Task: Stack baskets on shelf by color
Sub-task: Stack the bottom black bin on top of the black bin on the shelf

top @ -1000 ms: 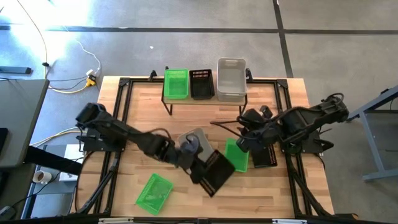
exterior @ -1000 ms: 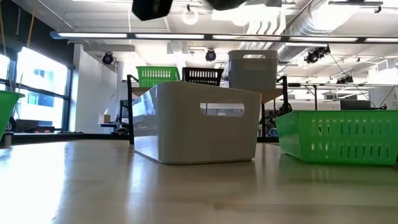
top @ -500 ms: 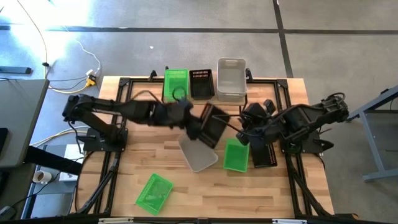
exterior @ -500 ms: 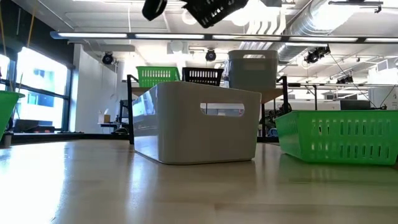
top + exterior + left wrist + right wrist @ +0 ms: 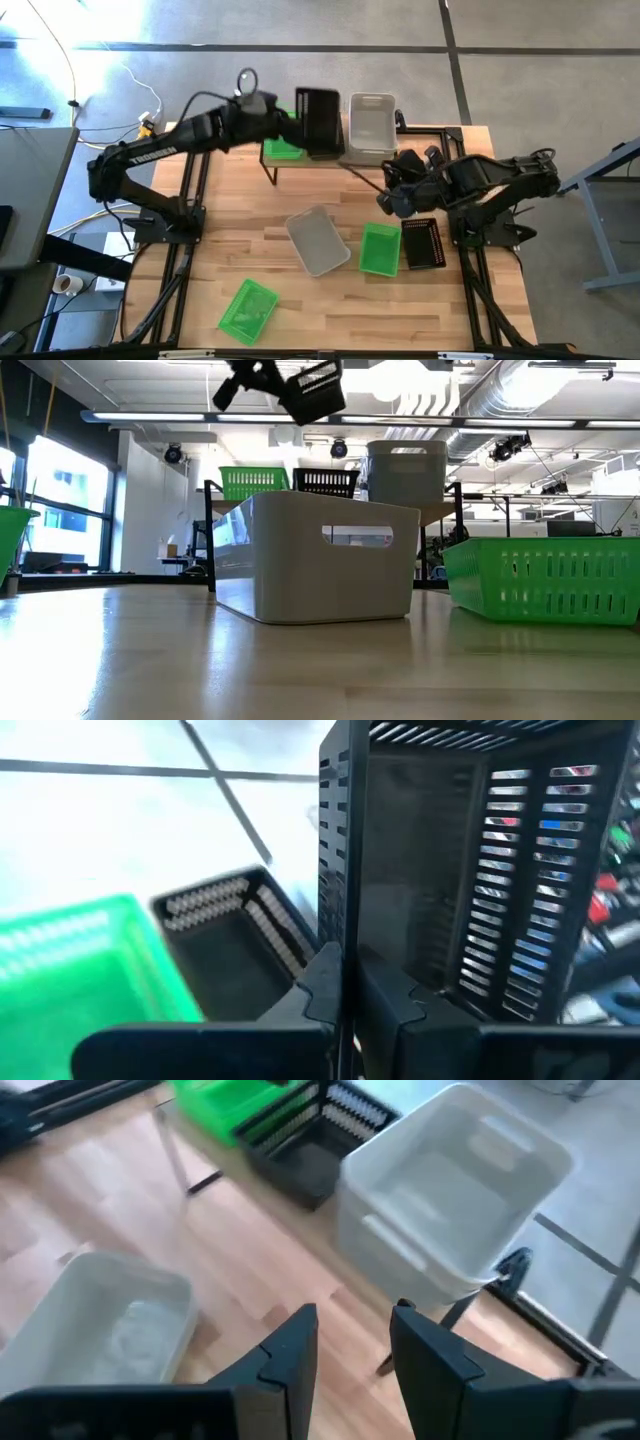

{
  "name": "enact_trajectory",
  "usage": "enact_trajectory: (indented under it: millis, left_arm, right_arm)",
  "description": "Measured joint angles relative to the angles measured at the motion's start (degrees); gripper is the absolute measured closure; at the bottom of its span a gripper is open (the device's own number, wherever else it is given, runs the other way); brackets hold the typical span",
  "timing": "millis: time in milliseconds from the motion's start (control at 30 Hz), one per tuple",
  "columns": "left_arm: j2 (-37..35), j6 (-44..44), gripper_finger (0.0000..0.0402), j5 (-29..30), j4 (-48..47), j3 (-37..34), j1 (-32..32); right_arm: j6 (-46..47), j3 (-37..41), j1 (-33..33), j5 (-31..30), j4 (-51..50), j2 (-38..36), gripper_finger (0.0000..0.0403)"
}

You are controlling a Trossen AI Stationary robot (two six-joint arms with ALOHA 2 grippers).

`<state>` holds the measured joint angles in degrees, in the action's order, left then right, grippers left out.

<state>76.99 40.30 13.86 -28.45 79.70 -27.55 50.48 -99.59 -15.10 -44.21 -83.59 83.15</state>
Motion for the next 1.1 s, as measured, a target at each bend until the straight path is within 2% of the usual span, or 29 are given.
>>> enact_trajectory:
  millis: [167, 367, 500, 633, 833, 1100]
  left_arm:
    - [-0.01, 0.43, 0.0396, -5.12, 0.35, 0.0, -7.85]
    - [0.02, 0.67, 0.0396, -7.36, 0.09, 1.48, -12.14]
    - [0.02, 1.24, 0.0396, -9.67, -0.45, 5.37, -12.0]
    - [-0.09, 1.05, 0.0396, -7.37, -2.1, 8.83, -11.06]
    - [-0.01, 2.4, 0.0396, -6.33, -5.6, 9.77, -10.94]
    - [4.97, 4.54, 0.0396, -10.1, -11.53, 9.79, -8.71]
  right_arm:
    - [-4.05, 0.0, 4.47, -0.22, 0.01, 0.0, 0.0291]
    - [-5.97, 0.0, 8.97, 0.18, 0.0, 0.0, 0.0291]
    - [-5.5, 0.0, 11.48, 4.03, 0.01, 0.0, 0.0291]
    - [-5.46, 0.0, 13.33, 7.72, 0.01, 0.0, 0.0291]
    - [-5.07, 0.0, 13.63, 7.68, 0.0, 0.0, 0.0291]
    - [-4.0, 0.0, 13.63, 8.2, -0.18, 0.0, 0.0291]
